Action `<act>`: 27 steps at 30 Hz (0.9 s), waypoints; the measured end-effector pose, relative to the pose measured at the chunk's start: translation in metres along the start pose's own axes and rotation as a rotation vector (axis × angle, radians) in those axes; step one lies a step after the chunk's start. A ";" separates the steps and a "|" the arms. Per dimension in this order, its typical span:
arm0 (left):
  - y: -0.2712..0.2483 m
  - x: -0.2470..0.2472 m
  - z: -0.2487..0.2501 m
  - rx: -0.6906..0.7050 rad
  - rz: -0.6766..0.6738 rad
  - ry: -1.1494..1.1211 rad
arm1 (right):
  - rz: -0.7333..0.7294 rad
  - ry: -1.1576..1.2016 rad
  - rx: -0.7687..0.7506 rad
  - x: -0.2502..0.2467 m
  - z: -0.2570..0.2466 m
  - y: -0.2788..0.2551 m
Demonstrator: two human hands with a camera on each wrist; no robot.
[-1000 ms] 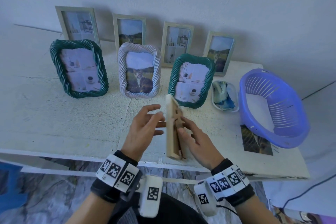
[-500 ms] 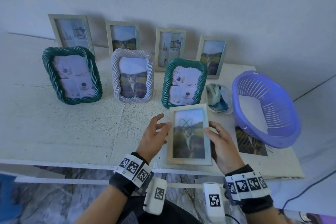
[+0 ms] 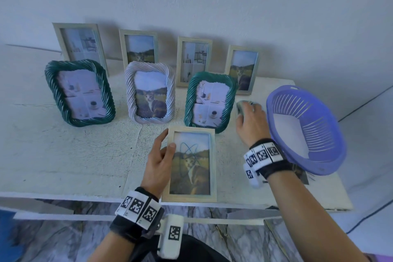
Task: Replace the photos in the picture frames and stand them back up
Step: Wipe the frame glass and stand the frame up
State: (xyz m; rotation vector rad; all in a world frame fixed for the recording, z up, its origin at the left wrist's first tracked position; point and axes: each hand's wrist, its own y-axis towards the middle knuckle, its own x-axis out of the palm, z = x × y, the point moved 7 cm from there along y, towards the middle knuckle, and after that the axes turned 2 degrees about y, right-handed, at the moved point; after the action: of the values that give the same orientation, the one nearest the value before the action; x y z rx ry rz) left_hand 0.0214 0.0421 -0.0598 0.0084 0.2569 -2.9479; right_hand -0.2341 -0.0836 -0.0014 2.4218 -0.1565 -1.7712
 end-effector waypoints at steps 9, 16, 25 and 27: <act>-0.002 -0.008 -0.001 0.057 0.016 -0.001 | -0.241 -0.187 0.242 0.046 0.035 0.045; -0.002 -0.010 0.004 0.103 0.045 0.034 | -0.165 0.010 0.228 0.040 0.028 0.034; 0.005 -0.005 0.012 0.118 0.031 0.016 | 0.069 0.578 0.141 -0.019 -0.020 -0.076; 0.007 -0.003 0.013 0.131 0.012 0.023 | 0.062 0.610 -0.015 -0.023 -0.046 -0.095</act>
State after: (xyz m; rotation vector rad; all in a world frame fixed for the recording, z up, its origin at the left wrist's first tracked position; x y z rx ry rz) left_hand 0.0259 0.0340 -0.0477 0.0615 0.0657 -2.9485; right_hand -0.1965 0.0163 0.0172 2.7744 -0.1449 -0.9354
